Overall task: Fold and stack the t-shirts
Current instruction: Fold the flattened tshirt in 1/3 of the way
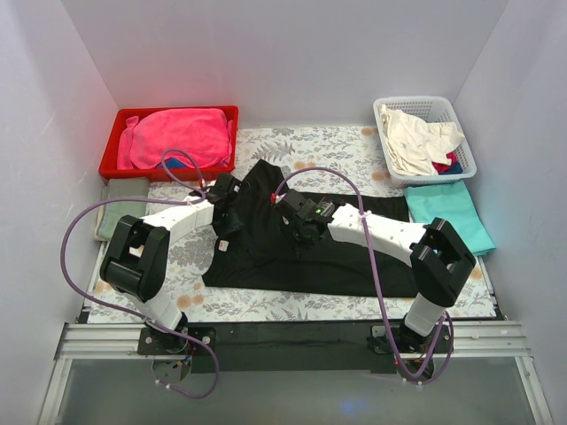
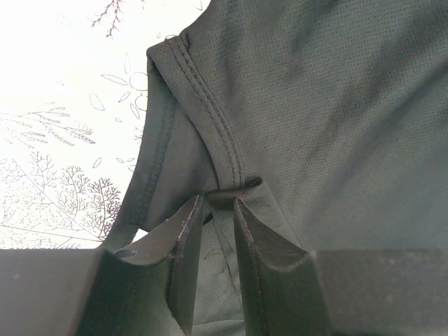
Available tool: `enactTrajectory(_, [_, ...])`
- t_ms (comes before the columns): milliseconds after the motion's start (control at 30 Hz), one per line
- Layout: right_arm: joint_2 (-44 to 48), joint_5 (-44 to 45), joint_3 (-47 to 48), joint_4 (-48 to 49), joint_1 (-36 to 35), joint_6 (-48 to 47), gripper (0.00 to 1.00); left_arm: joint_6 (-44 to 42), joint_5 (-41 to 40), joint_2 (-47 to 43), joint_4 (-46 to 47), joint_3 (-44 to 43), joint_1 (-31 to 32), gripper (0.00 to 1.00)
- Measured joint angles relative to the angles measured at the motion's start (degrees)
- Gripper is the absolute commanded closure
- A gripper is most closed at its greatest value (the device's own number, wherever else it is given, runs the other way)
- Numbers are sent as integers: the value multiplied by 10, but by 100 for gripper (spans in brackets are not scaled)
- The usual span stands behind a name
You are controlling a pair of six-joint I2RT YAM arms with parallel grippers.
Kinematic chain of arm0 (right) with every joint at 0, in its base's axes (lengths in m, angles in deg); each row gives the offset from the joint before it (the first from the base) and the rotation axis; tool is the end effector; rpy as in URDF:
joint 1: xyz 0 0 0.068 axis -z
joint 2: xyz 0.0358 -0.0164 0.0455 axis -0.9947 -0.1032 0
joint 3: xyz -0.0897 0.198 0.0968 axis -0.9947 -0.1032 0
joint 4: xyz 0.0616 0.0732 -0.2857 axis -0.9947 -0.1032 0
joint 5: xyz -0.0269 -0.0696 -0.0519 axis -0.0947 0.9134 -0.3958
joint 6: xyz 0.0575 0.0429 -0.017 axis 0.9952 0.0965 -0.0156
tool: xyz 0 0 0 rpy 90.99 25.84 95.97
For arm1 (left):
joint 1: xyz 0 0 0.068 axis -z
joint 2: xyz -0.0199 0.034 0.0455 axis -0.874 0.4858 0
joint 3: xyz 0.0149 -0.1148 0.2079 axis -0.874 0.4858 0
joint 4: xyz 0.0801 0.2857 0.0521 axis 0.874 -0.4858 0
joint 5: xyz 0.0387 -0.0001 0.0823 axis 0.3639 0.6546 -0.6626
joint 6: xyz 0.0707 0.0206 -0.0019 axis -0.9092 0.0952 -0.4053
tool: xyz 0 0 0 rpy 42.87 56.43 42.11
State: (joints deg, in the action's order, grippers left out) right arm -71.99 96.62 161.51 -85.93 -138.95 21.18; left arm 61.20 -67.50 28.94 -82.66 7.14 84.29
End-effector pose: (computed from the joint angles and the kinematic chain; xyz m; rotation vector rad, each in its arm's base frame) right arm 0.2337 0.3180 0.1503 -0.7918 2.5582 0.2411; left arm 0.3244 -0.1282 0.0859 -1.3670 2.4218 -0.2272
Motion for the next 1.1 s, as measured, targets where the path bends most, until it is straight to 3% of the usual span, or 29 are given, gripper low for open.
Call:
enactTrajectory(333, [0,11,0,-2,0,0,64,1,9,0,7,6,0,70])
enactTrajectory(433, [0,14,0,-3,0,0,64,1,14,0,12,12,0,73])
enactTrajectory(600, [0,15,0,-3,0,1,65,4,21,1,16,16,0,94])
enactTrajectory(700, [0,15,0,-4,0,2,65,4,21,1,14,14,0,100])
enactTrajectory(1100, [0,20,0,-12,0,5,66,3,19,1,-13,-39,0,100])
